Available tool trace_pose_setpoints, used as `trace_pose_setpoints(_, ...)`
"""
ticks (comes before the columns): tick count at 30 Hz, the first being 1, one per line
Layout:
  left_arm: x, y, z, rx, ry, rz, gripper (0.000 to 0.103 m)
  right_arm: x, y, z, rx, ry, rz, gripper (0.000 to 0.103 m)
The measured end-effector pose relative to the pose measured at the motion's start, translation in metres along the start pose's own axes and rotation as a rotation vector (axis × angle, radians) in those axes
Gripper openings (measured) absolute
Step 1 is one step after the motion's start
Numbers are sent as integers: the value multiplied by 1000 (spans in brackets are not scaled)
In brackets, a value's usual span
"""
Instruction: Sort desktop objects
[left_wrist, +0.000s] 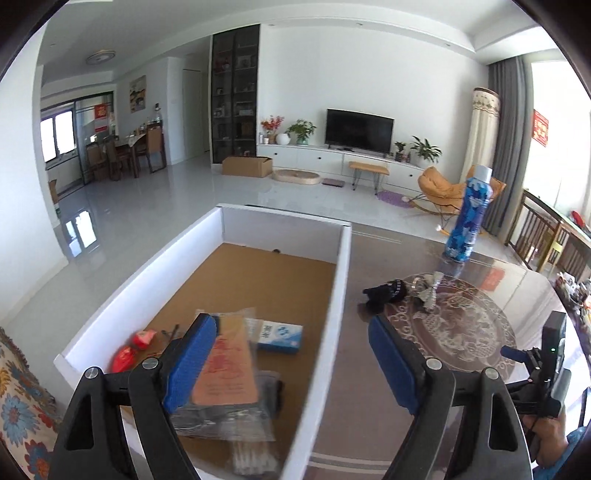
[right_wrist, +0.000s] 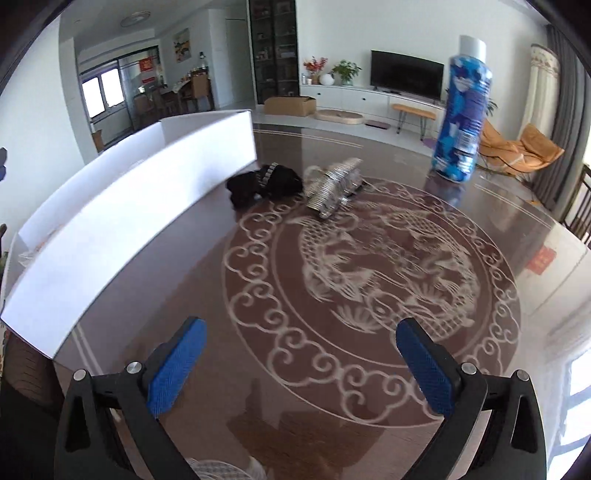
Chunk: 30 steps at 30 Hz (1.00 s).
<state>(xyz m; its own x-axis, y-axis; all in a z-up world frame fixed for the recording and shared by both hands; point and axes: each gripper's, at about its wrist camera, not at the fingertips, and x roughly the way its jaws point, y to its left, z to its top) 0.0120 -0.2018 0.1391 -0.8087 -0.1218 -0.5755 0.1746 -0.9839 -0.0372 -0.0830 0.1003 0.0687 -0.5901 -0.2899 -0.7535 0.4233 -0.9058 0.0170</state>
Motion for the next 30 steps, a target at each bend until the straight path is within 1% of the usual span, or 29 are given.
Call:
trace_pose_setpoints(2, -1, -35, 1, 55, 11, -67, 85, 2, -34, -14, 39, 35, -65, 103)
trace_pose_setpoints(4, 0, -67, -1, 107, 29, -126, 85, -4, -58, -30, 76, 55, -99, 103)
trace_pose_setpoints(6, 5, -97, -6, 156, 51, -174, 85, -11, -71, -40, 110, 58, -116, 103)
trace_pose_setpoints(10, 21, -142, -25, 212, 120, -246, 85, -11, -82, -45, 133, 54, -128, 103)
trace_pose_setpoints(11, 26, -151, -31, 220, 138, -260, 85, -11, -80, -46, 135, 55, -127, 103)
trace_pose_setpoints(14, 46, -170, -49, 235, 202, -282, 85, -8, -79, -49, 144, 60, -127, 103)
trace_pose_setpoints(20, 81, -183, -80, 224, 290, -280, 85, -2, -81, -57, 160, 76, -124, 103)
trace_pose_setpoints(23, 94, -181, -92, 214, 314, -271, 85, 3, -85, -63, 184, 86, -119, 103)
trace_pose_setpoints(30, 126, -175, -112, 200, 361, -240, 85, 2, -86, -64, 203, 74, -122, 103)
